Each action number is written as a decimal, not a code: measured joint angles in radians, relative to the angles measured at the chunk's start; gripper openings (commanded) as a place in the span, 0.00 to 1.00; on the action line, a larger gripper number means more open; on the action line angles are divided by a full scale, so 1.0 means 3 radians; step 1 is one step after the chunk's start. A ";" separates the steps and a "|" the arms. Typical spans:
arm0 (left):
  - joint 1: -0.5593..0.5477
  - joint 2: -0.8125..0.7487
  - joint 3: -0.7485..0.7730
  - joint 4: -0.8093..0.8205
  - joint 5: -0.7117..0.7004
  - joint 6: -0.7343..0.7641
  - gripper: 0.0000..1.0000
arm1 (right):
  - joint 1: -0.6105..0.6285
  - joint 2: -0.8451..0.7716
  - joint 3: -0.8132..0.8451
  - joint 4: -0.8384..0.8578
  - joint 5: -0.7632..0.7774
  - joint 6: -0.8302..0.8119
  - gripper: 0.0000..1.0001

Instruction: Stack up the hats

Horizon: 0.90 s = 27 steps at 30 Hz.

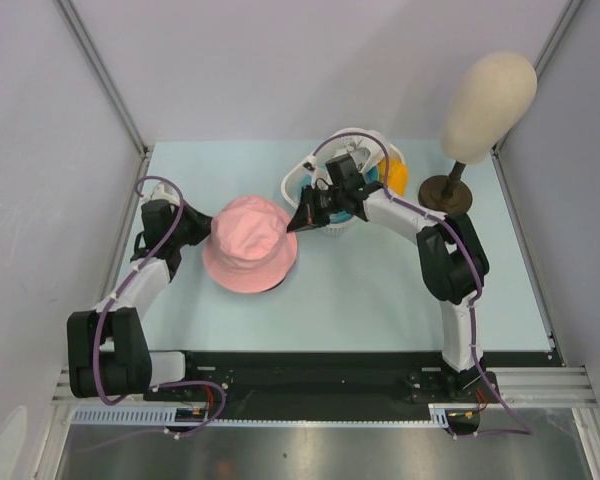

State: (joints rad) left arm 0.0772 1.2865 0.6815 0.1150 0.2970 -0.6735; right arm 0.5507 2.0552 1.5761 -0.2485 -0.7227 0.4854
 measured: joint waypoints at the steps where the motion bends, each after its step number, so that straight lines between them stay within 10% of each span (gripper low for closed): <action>1: 0.0000 0.0004 -0.0004 0.0008 -0.0008 0.0000 0.00 | 0.0006 0.0000 0.0004 -0.0022 0.0019 -0.0029 0.00; 14: -0.0004 0.0004 -0.0094 0.0061 -0.0078 -0.0023 0.00 | 0.0078 0.0000 0.0003 -0.0107 0.0226 -0.0249 0.00; 17: -0.0005 -0.0005 -0.0092 0.0042 -0.0085 -0.0024 0.04 | 0.0088 0.0000 0.0003 -0.0116 0.0242 -0.0270 0.20; 22: -0.0003 -0.0041 0.0066 -0.0329 -0.0289 0.0017 0.39 | 0.0086 -0.0014 -0.0033 -0.0310 0.0479 -0.0402 0.62; 25: 0.0057 -0.0093 0.0254 -0.0655 -0.0493 0.0086 0.84 | 0.0065 -0.0042 -0.0155 -0.0446 0.0590 -0.0469 0.70; 27: 0.0123 -0.0184 0.0376 -0.0819 -0.0579 0.0131 0.92 | 0.0050 -0.0165 -0.0276 -0.0509 0.0626 -0.0514 0.72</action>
State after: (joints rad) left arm 0.1143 1.2312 0.7944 -0.1307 0.1234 -0.6342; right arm 0.5655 2.0056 1.4933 -0.4011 -0.5350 0.3313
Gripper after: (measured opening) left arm 0.728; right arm 0.674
